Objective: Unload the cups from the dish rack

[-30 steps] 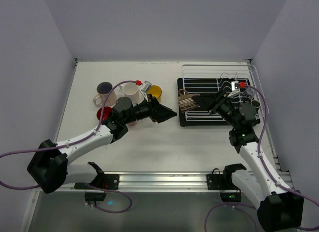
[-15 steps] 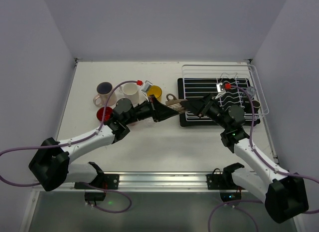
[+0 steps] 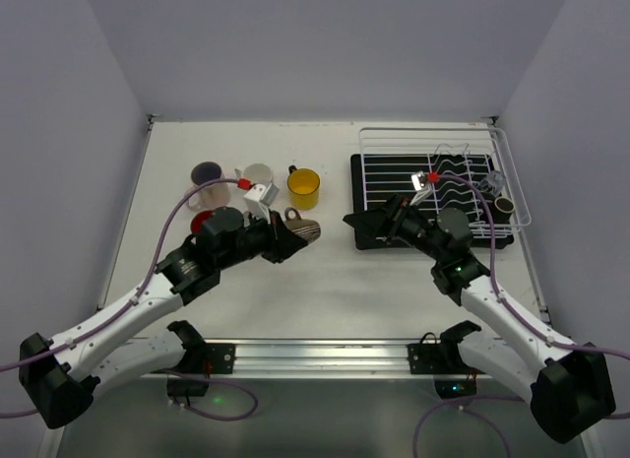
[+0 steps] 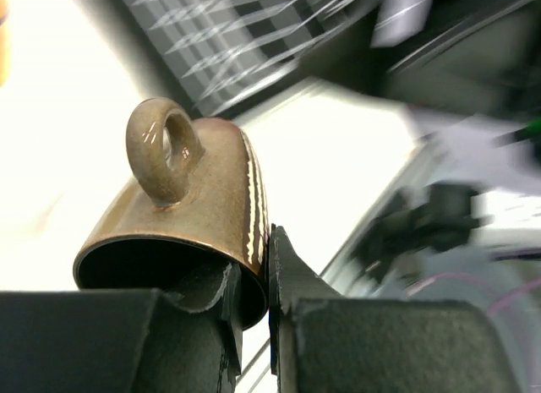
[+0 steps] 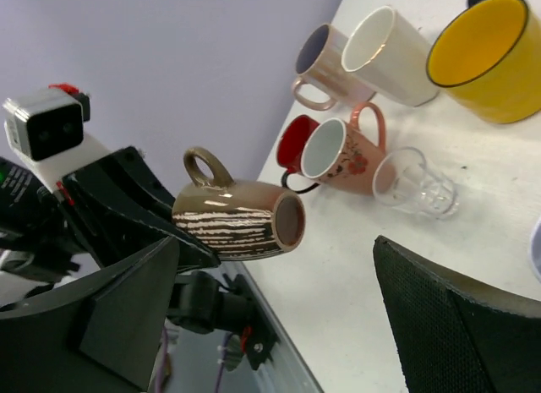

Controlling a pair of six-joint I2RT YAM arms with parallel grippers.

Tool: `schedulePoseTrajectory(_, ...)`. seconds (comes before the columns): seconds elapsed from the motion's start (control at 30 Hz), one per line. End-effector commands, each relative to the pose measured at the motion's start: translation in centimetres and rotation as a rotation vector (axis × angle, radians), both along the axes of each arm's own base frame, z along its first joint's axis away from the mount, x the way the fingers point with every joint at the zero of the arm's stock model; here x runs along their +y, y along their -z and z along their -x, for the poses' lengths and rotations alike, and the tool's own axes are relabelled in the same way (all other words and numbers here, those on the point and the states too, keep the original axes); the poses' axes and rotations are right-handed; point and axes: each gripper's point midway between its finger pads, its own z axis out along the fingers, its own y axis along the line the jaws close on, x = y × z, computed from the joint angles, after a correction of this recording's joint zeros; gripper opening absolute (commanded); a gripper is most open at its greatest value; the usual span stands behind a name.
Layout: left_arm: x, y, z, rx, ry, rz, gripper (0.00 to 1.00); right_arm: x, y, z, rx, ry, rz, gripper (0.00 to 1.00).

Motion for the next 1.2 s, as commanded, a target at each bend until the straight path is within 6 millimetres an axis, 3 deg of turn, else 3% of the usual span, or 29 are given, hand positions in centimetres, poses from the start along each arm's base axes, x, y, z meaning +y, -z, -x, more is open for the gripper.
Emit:
schedulePoseTrajectory(0.0,6.8,4.3,1.9,0.100,-0.123,-0.360,0.00,-1.3,-1.1,-0.6,-0.090,0.076,0.114,0.99)
schedulePoseTrajectory(0.2,13.8,8.3,5.5,0.307,-0.232,-0.673,0.00,-2.4,-0.5,-1.0,-0.108,0.136,0.175,0.99)
schedulePoseTrajectory(0.43,17.1,13.4,6.6,0.423,-0.295,-0.886,0.00,-3.0,-0.9,-0.4,-0.144,0.142,0.208,0.99)
schedulePoseTrajectory(0.77,15.9,17.9,4.8,0.477,-0.282,-0.989,0.00,-4.2,-1.4,0.4,-0.195,0.180,0.238,0.99)
schedulePoseTrajectory(0.87,15.6,18.5,4.7,0.500,-0.268,-0.989,0.05,-4.1,-1.1,0.5,-0.192,0.169,0.237,0.99)
schedulePoseTrajectory(1.0,15.8,18.5,4.4,0.505,-0.281,-0.979,0.33,-4.2,-0.7,0.4,-0.187,0.176,0.249,0.99)
schedulePoseTrajectory(1.17,16.1,17.9,4.3,0.494,-0.302,-0.964,0.51,-4.6,-0.8,0.2,-0.187,0.197,0.261,0.99)
